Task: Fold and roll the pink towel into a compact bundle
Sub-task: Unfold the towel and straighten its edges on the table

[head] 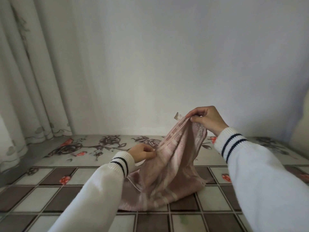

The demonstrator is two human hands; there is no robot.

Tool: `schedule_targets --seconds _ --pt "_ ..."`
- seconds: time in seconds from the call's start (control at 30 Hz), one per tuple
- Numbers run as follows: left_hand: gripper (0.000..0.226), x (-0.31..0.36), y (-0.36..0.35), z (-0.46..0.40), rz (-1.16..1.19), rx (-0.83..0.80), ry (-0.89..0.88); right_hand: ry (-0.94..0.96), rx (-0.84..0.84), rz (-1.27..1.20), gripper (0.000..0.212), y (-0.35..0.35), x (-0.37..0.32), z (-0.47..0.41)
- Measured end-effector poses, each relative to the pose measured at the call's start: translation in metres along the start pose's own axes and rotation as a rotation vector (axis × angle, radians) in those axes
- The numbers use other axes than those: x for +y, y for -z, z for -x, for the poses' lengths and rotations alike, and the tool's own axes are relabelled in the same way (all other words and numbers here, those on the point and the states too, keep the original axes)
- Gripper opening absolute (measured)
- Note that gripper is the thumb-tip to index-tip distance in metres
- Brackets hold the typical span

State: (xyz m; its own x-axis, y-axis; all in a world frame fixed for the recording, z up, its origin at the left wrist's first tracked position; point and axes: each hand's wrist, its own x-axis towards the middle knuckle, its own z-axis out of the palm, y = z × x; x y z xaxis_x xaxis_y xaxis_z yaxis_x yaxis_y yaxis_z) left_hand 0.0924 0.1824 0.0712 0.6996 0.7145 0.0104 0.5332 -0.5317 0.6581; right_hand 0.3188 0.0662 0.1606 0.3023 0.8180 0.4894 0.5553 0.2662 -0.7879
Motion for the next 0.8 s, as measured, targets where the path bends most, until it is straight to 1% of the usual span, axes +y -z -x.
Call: schedule_targets --seconds 0.03,0.07,0.13,0.17,0.27,0.4,0.47,0.57,0.67,0.8 --pt "0.027 0.000 0.004 0.001 0.023 0.060 -0.012 0.009 0.024 0.009 0.035 0.000 0.000 0.000" --pt "0.025 0.001 0.009 0.003 0.039 0.126 -0.015 0.015 0.045 0.024 0.034 0.001 0.000 0.000" --pt "0.010 0.003 0.023 0.005 0.059 0.251 -0.003 0.020 0.064 0.059 0.030 0.001 0.000 0.000" --pt "0.007 0.006 0.031 0.006 0.063 0.299 -0.005 0.018 0.070 0.069 0.027 0.001 0.000 0.000" --pt "0.012 0.017 0.056 0.010 0.026 0.422 -0.037 0.021 0.094 0.102 0.023 0.001 -0.001 -0.001" --pt "0.016 0.037 0.088 0.019 -0.102 0.588 -0.127 0.036 0.110 0.163 0.022 -0.002 -0.002 -0.001" --pt "0.018 0.044 0.102 0.022 -0.184 0.627 -0.165 0.041 0.136 0.193 0.020 -0.004 -0.004 -0.003" --pt "0.018 0.051 0.116 0.025 -0.261 0.639 -0.224 0.036 0.175 0.242 0.015 -0.004 -0.006 -0.005" --pt "0.017 0.054 0.125 0.030 -0.265 0.644 -0.253 0.050 0.230 0.275 0.014 -0.002 -0.009 -0.007" --pt "0.014 0.056 0.131 0.035 -0.241 0.657 -0.240 0.032 0.287 0.281 0.022 0.000 -0.015 -0.010"
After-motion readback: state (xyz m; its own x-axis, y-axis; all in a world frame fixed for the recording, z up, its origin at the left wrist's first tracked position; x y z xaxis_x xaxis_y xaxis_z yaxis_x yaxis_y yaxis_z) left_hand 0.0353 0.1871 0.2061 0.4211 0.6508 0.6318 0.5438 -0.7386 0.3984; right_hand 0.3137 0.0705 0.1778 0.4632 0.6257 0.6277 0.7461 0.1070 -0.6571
